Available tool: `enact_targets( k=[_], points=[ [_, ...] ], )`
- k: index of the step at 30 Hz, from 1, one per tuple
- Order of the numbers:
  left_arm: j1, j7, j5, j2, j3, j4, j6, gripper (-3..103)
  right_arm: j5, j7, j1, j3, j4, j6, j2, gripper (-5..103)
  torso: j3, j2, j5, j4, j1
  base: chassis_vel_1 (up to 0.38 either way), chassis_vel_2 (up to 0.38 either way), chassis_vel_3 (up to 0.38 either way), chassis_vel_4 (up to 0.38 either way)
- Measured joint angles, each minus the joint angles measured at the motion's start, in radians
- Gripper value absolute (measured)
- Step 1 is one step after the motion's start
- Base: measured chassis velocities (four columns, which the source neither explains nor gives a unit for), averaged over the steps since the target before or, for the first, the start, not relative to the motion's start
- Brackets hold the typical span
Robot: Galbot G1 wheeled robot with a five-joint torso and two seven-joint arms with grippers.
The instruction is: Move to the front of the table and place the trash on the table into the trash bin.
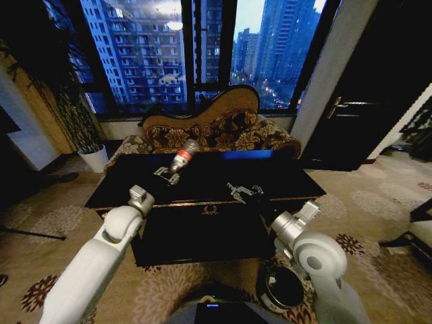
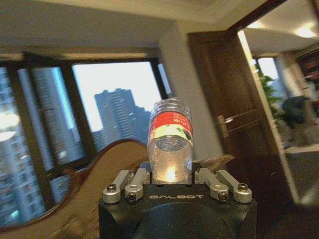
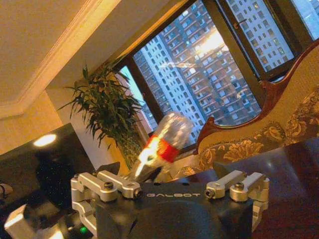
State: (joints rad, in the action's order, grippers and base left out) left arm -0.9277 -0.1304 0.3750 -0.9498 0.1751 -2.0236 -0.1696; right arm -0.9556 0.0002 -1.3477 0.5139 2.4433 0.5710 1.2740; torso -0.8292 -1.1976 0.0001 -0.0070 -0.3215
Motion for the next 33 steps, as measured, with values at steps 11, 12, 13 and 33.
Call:
enact_targets(
  k=[11, 12, 13, 33],
  points=[
    [0.164, -0.002, 0.004, -0.047, -0.198, 0.067, 0.032, 34, -0.033, 0.0, -0.008, 0.034, 0.024, 0.007, -0.036, 100, 0.0, 0.0, -0.0002, 0.0002, 0.0, 0.0, 0.0, 0.0, 0.0],
    [0.172, 0.001, 0.008, -0.052, -0.214, 0.054, 0.023, 34, -0.039, 0.0, -0.003, 0.037, 0.021, 0.007, -0.04, 100, 0.0, 0.0, -0.0002, 0.0002, 0.0, 0.0, 0.0, 0.0, 0.0],
    [0.179, 0.008, 0.019, -0.057, -0.225, 0.036, -0.003, 34, -0.044, 0.0, 0.007, 0.04, 0.011, 0.007, -0.044, 100, 0.0, 0.0, 0.0, 0.0004, 0.0, 0.0, 0.0, 0.0, 0.0],
    [0.223, 0.017, 0.1, -0.016, -0.306, -0.035, -0.069, 34, -0.159, 0.0, 0.155, 0.02, -0.15, 0.024, -0.057, 100, 0.0, 0.0, -0.0002, 0.0003, 0.0, 0.0, 0.0, 0.0, 0.0]
  ],
)
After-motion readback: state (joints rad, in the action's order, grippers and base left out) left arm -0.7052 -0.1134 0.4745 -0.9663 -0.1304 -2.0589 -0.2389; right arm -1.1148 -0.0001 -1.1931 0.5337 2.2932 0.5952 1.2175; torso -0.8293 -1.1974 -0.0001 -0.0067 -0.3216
